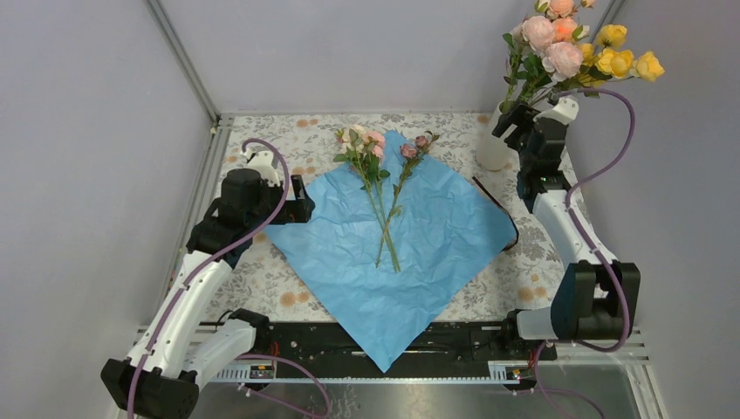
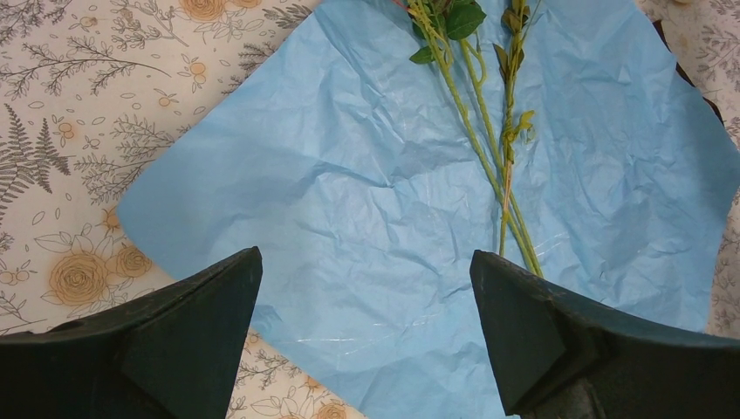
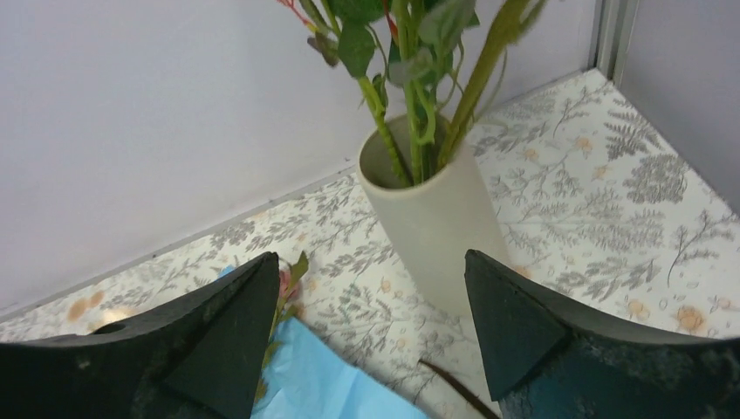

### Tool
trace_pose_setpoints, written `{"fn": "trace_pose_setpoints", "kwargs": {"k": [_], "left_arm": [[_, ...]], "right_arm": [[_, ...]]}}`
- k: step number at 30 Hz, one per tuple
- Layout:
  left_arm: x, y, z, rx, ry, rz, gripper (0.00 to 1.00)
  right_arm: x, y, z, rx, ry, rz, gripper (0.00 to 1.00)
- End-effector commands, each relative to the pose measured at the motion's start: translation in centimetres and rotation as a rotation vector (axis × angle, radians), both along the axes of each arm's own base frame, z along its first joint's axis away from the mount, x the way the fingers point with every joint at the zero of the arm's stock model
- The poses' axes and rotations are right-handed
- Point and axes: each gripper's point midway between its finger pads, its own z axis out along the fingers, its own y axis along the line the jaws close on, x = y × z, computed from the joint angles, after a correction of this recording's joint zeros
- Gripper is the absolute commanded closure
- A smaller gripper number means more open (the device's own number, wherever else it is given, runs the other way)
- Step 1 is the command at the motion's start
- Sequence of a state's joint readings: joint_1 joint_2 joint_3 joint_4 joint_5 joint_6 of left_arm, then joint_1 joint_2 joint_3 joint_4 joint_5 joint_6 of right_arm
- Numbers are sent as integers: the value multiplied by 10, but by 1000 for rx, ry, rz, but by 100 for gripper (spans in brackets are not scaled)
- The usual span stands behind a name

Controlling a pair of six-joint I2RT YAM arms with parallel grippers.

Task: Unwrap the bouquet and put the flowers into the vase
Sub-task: Insert the fake flower into the vase, then pick up the fake flower from the wrapping paper.

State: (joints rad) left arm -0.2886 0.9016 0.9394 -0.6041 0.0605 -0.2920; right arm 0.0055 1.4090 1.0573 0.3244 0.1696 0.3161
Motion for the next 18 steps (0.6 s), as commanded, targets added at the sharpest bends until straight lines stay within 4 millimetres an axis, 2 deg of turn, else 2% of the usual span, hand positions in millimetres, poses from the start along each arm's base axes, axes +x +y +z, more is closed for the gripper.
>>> {"fn": "trace_pose_setpoints", "kwargs": {"k": [1, 6, 10, 15, 18], "left_arm": [[1, -2, 12, -24, -60, -15, 1], [2, 0, 16, -34, -65, 9, 3], [-3, -14, 21, -117, -43, 6, 5], [-10, -50, 6, -212, 5, -1, 7], [-12, -85, -1, -280, 17, -53, 8]], "right_arm": [[-27, 10, 4, 106, -42, 21, 15], [-57, 25, -7, 177, 13, 81, 16], [-87, 42, -16, 221, 74, 162, 17], [-123, 63, -34, 265, 157, 273, 18], [-145, 75, -53, 293, 234, 331, 19]]}}
